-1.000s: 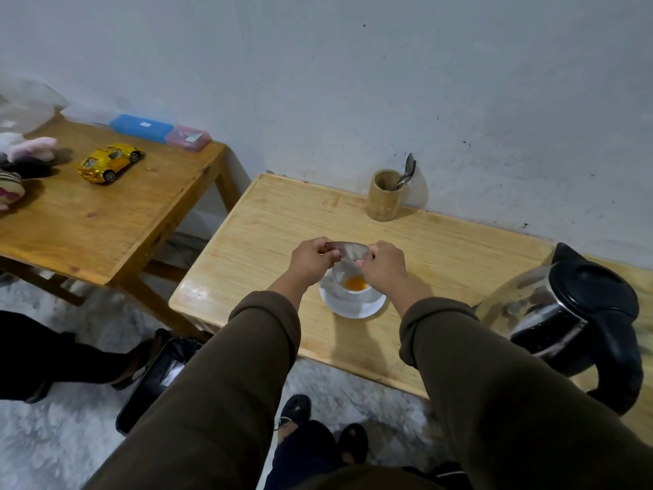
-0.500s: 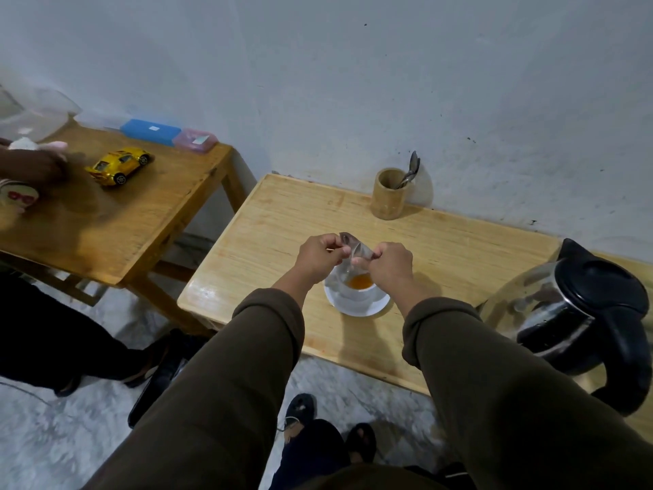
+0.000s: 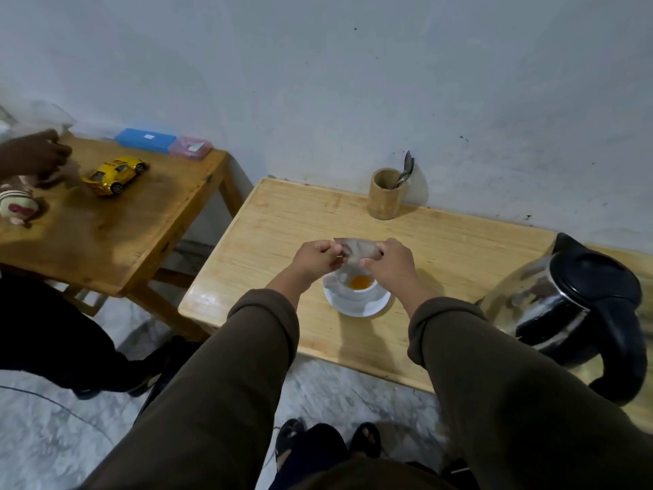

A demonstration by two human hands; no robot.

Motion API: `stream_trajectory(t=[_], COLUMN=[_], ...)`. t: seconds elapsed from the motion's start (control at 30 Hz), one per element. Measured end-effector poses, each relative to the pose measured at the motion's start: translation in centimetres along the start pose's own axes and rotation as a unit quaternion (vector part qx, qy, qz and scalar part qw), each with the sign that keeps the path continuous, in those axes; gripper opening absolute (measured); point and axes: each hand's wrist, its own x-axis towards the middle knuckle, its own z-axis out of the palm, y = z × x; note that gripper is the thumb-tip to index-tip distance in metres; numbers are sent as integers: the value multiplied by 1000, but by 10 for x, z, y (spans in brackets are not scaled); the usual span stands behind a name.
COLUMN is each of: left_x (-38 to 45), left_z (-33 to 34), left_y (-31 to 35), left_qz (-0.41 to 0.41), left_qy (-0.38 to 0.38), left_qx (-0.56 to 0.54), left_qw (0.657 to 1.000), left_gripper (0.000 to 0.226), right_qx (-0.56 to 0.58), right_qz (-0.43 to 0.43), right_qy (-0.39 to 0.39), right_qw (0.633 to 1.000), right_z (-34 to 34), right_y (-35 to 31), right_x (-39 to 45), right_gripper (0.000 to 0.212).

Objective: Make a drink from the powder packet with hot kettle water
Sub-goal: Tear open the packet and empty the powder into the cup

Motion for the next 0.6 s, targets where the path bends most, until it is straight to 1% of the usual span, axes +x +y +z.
stream_trajectory(t=[0.03,0.07,0.13,0.17,0.2,0.23,0.27,0.3,0.37,0.43,0.5,0.6], left_x=[-2,-4,-4,-4,-5,-4,-4,-4,-4,-2,1,1], left_z=[-2,-4,-10,-14,-17,-20,-23,-26,-33,-40,-51,-69], left_y=[3,6,11,12,14,15,15,15,14,10,2,-12], left_qz=[-29,-54,-88,-95,-99,-100,-98,-90,-72,-56,-38,-26], left_qy=[-6,-5,-11,-26,-43,-56,-68,-74,-76,-54,-19,25], left_qx=[-63,-104,-123,-120,-119,-117,-114,-107,-99,-99,-100,-95], left_qw=[998,993,988,988,987,986,986,987,990,992,994,995], left_gripper=[26,30,36,35,29,18,8,6,17,22,24,28], right_qx=[-4,-14,-39,-46,-49,-49,-44,-38,-35,7,63,85], right_qz=[-7,-11,-28,-42,-52,-59,-56,-50,-42,-29,14,50], right_qy=[6,8,10,15,24,38,49,60,82,103,116,98], right_qw=[1000,1000,999,998,997,996,996,996,995,994,991,990], right_z=[-1,-1,0,2,3,5,6,8,11,14,20,42], right_y=[0,0,-3,-3,-3,-3,-4,-5,-10,-23,-39,-57], right_x=[0,2,2,3,2,2,0,-1,-6,-13,-19,-23], right_gripper=[26,23,12,8,5,9,19,31,56,69,65,42])
